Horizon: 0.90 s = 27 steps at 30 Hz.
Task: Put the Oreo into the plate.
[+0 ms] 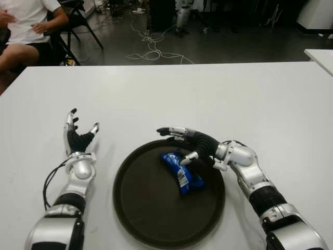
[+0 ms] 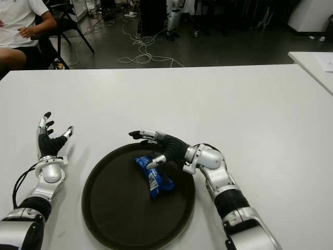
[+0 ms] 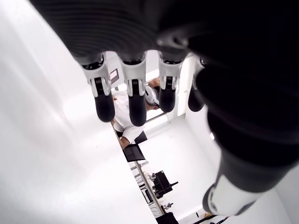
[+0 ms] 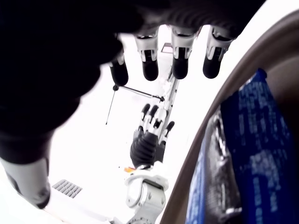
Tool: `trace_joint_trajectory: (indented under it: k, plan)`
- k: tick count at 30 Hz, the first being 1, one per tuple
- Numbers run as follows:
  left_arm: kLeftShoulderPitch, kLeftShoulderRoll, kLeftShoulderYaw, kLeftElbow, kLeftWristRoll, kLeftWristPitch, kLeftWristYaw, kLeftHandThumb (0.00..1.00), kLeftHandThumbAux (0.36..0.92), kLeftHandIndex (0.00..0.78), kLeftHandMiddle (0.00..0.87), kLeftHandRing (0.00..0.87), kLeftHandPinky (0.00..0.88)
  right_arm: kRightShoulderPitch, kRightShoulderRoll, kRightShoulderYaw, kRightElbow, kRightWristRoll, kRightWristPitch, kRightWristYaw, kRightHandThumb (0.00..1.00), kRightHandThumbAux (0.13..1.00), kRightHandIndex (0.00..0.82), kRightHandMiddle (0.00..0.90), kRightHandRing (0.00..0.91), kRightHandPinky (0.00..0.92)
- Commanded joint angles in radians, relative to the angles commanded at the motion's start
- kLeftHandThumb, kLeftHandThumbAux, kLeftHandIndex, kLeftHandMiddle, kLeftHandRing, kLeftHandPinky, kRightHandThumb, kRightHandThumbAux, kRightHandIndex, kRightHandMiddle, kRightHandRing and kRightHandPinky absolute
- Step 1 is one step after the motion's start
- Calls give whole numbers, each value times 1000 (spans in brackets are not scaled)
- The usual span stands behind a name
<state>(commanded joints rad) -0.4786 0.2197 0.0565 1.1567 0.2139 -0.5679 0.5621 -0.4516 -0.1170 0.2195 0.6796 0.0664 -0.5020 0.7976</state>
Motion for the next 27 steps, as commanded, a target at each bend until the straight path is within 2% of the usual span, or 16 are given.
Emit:
trace_joint_trajectory:
  k: [7,15,22,27]
  plan:
    - [1,-4,6,-3,-10,1,-8,232,791,107,121,138,180,-21,-11,-18,12,2,-15,-18,0,671,63,45,9,0]
    - [-1,-2,0,0,3,0,16,262,792,110,109,126,168,-32,-6,-59,36,28,-37,-30,0,704,68,53,15,11]
    - [-3,-1,-3,8,8,-8,27,274,796,121,106,127,181,-57,9,-159,71,72,-3,-136,0,696,64,68,22,1]
    - [-3,-1,-7,10,13,-8,31,249,795,117,118,143,198,-101,7,-247,174,83,-22,-263,0,738,60,73,29,5]
